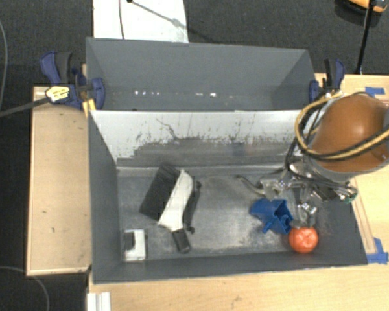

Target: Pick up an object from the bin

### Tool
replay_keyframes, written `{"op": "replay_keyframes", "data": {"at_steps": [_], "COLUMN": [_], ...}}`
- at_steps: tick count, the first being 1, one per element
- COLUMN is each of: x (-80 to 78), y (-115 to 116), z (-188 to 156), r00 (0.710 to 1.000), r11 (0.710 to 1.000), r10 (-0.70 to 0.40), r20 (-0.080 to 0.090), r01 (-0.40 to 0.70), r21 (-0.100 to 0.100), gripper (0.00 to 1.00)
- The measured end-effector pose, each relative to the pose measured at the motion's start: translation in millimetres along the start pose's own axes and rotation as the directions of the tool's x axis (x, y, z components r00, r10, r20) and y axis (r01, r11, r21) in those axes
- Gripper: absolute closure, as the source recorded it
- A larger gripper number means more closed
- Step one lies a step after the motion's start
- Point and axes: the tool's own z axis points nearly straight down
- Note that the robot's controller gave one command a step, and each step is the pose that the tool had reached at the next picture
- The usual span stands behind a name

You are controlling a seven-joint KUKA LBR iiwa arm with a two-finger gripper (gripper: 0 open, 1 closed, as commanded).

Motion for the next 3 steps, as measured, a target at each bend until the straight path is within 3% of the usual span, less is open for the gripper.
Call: {"op": "replay_keyframes", "data": {"at_steps": [1,2,3], "x": [-1.8,-3.3,2.1], "y": [-17.0,-5.6,6.9], "z": [18.1,27.6,36.4], "r00": [1.0,0.997,0.978], "r11": [1.0,0.997,0.978], "r10": [0.025,0.083,-0.211], "r20": [-0.001,0.001,0.007], "r01": [-0.025,-0.083,0.211], "r21": [0.001,0.001,0.003], "gripper": [0.0,0.0,0.0]}}
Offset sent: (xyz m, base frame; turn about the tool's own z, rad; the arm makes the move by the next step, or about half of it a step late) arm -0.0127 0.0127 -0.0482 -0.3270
